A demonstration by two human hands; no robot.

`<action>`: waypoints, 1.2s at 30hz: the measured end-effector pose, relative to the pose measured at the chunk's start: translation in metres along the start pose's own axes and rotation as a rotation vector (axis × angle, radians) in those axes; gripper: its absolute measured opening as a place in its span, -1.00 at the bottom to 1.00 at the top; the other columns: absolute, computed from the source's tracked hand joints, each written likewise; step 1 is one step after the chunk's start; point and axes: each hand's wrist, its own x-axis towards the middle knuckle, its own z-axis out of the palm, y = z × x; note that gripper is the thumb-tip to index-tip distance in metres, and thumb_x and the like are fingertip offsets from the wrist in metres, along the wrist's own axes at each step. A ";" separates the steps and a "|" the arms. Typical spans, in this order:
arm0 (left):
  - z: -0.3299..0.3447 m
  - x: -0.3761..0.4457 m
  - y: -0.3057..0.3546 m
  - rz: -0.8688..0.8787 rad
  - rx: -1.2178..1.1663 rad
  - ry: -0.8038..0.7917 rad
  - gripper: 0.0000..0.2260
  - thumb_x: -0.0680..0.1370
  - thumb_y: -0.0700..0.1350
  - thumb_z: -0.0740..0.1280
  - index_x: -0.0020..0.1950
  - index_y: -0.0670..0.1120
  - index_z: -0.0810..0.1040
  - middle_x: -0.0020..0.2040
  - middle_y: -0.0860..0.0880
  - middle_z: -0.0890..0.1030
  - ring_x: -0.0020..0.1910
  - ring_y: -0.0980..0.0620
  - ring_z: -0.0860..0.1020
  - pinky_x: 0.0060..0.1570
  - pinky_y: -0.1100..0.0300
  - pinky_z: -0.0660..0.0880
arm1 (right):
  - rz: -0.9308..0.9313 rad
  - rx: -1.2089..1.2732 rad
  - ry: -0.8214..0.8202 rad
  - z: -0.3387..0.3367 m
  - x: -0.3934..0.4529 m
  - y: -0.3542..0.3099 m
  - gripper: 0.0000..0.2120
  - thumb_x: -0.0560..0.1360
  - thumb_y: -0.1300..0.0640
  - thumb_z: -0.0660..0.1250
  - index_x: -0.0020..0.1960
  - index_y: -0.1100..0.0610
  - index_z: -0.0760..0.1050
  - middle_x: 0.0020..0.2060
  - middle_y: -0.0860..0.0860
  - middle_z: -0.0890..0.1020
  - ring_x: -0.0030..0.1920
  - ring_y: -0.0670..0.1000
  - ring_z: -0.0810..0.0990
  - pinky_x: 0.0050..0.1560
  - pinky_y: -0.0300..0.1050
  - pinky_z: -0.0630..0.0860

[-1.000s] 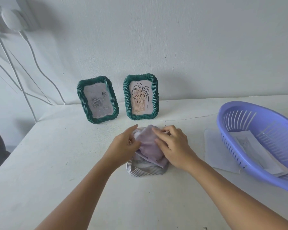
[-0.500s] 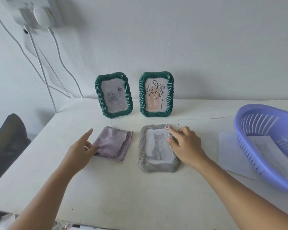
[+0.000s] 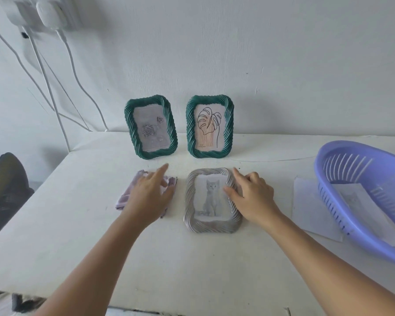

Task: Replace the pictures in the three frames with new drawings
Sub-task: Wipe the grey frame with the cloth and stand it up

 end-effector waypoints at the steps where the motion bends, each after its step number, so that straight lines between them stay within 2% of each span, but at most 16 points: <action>1: 0.006 0.003 0.011 0.016 0.024 -0.021 -0.47 0.62 0.07 0.29 0.57 0.00 0.30 0.08 0.05 0.64 0.21 -0.08 0.51 0.33 -0.04 0.35 | 0.021 -0.014 -0.009 -0.001 -0.001 0.000 -0.34 0.60 -0.34 0.11 0.62 -0.11 0.12 0.24 0.03 0.42 0.32 0.11 0.42 0.38 0.12 0.31; 4: 0.019 0.006 0.030 0.030 0.098 -0.105 -0.41 0.62 0.14 0.25 0.60 -0.01 0.21 0.11 0.00 0.65 0.23 -0.17 0.51 0.20 -0.09 0.46 | 0.064 -0.050 -0.035 -0.004 -0.005 -0.002 -0.30 0.58 -0.39 0.07 0.61 -0.06 0.14 0.28 0.03 0.39 0.38 0.10 0.38 0.41 0.14 0.20; 7: 0.024 0.004 0.037 0.021 0.177 -0.126 -0.40 0.62 0.15 0.24 0.61 0.00 0.18 0.19 -0.05 0.64 0.29 -0.21 0.48 0.24 -0.09 0.44 | 0.072 -0.046 -0.054 -0.006 -0.009 -0.005 -0.32 0.56 -0.41 0.11 0.56 -0.08 0.26 0.26 0.01 0.37 0.39 0.08 0.35 0.42 0.13 0.15; 10: 0.025 -0.001 0.039 0.051 0.116 -0.122 -0.38 0.61 0.11 0.31 0.61 0.01 0.20 0.25 -0.02 0.64 0.31 -0.20 0.46 0.27 -0.07 0.42 | 0.078 0.005 -0.069 -0.008 -0.011 -0.009 -0.35 0.52 -0.39 0.21 0.51 -0.10 0.34 0.23 -0.01 0.35 0.38 0.07 0.34 0.41 0.11 0.16; 13: 0.028 -0.003 0.035 0.031 -0.037 -0.095 -0.38 0.58 0.04 0.38 0.60 0.00 0.26 0.24 0.01 0.65 0.24 -0.15 0.50 0.24 0.00 0.43 | 0.080 0.070 -0.070 -0.009 -0.012 -0.011 -0.32 0.50 -0.38 0.26 0.53 -0.11 0.30 0.24 0.00 0.37 0.38 0.08 0.35 0.41 0.11 0.18; 16: 0.031 -0.005 0.030 -0.002 -0.140 -0.058 -0.37 0.56 0.02 0.42 0.59 0.01 0.29 0.20 0.05 0.66 0.19 -0.11 0.51 0.19 0.02 0.46 | 0.045 0.226 -0.072 -0.009 -0.013 -0.011 -0.30 0.51 -0.28 0.34 0.57 -0.10 0.25 0.24 -0.02 0.51 0.32 0.07 0.48 0.39 0.08 0.33; 20: 0.031 -0.005 0.030 -0.022 -0.198 -0.057 -0.34 0.56 0.04 0.42 0.61 0.02 0.26 0.18 0.07 0.60 0.19 -0.04 0.48 0.25 0.00 0.44 | 0.050 0.650 -0.060 -0.010 -0.011 -0.014 -0.28 0.49 -0.03 0.44 0.59 -0.11 0.25 0.14 -0.17 0.66 0.04 -0.11 0.63 0.23 -0.07 0.55; 22: 0.029 -0.003 0.032 -0.042 -0.248 -0.074 -0.32 0.57 0.04 0.41 0.62 0.06 0.20 0.13 0.06 0.59 0.13 -0.01 0.50 0.23 0.01 0.46 | 0.060 0.784 -0.008 -0.011 -0.011 -0.017 -0.31 0.52 0.09 0.43 0.58 -0.13 0.26 0.12 -0.15 0.67 -0.02 -0.06 0.66 0.16 -0.04 0.61; 24: 0.025 0.001 0.037 -0.085 -0.353 -0.131 -0.30 0.58 0.02 0.40 0.64 0.13 0.12 -0.03 0.07 0.61 -0.07 0.09 0.54 0.06 0.13 0.49 | 0.054 0.839 0.052 -0.012 -0.010 -0.020 -0.33 0.55 0.14 0.41 0.58 -0.13 0.27 0.12 -0.02 0.68 -0.04 0.05 0.65 0.11 -0.02 0.60; 26: 0.018 0.005 0.043 -0.129 -0.477 -0.217 -0.28 0.60 0.03 0.40 0.62 0.28 0.05 -0.21 0.11 0.58 -0.26 0.13 0.50 -0.15 0.19 0.46 | 0.040 0.874 0.099 -0.015 -0.011 -0.024 -0.34 0.57 0.15 0.40 0.59 -0.10 0.25 0.16 -0.03 0.66 -0.05 -0.05 0.64 0.11 -0.12 0.58; 27: 0.014 0.007 0.045 -0.148 -0.562 -0.266 -0.27 0.61 0.01 0.39 0.60 0.35 0.02 -0.26 0.09 0.55 -0.27 0.12 0.50 -0.19 0.16 0.47 | 0.028 0.898 0.116 -0.018 -0.012 -0.027 -0.34 0.57 0.15 0.40 0.60 -0.09 0.24 0.22 -0.08 0.64 -0.02 -0.16 0.64 0.16 -0.18 0.56; 29: 0.007 0.011 0.049 -0.176 -0.808 -0.344 -0.25 0.63 -0.09 0.37 0.59 0.40 -0.01 -0.22 -0.04 0.56 -0.17 0.03 0.55 -0.03 -0.06 0.57 | 0.004 0.946 0.132 -0.022 -0.011 -0.030 -0.33 0.58 0.15 0.41 0.61 -0.08 0.22 0.32 -0.12 0.58 0.06 -0.24 0.63 0.25 -0.17 0.55; 31: 0.002 0.015 0.052 -0.167 -0.965 -0.367 -0.20 0.63 -0.23 0.36 0.59 0.40 -0.02 -0.18 -0.11 0.55 -0.12 -0.04 0.57 0.09 -0.13 0.57 | -0.020 0.991 0.103 -0.025 -0.011 -0.030 -0.27 0.56 0.17 0.44 0.61 -0.12 0.19 0.31 -0.15 0.58 0.08 -0.17 0.67 0.24 -0.11 0.58; 34: -0.002 0.020 0.051 -0.140 -1.035 -0.373 -0.13 0.61 -0.32 0.36 0.57 0.43 -0.01 -0.18 -0.09 0.57 -0.10 -0.03 0.60 0.02 -0.01 0.58 | -0.063 1.021 0.005 -0.031 -0.008 -0.025 -0.13 0.52 0.23 0.49 0.59 -0.27 0.10 0.21 -0.16 0.59 0.07 -0.01 0.70 0.16 -0.04 0.63; 36: -0.003 0.024 0.047 -0.132 -1.025 -0.394 -0.12 0.60 -0.33 0.37 0.55 0.46 0.00 -0.16 -0.12 0.53 -0.10 -0.06 0.56 -0.04 0.04 0.56 | -0.076 1.015 -0.050 -0.036 -0.005 -0.021 -0.07 0.50 0.28 0.49 0.57 -0.34 0.06 0.20 -0.05 0.58 0.04 0.07 0.71 0.14 0.01 0.64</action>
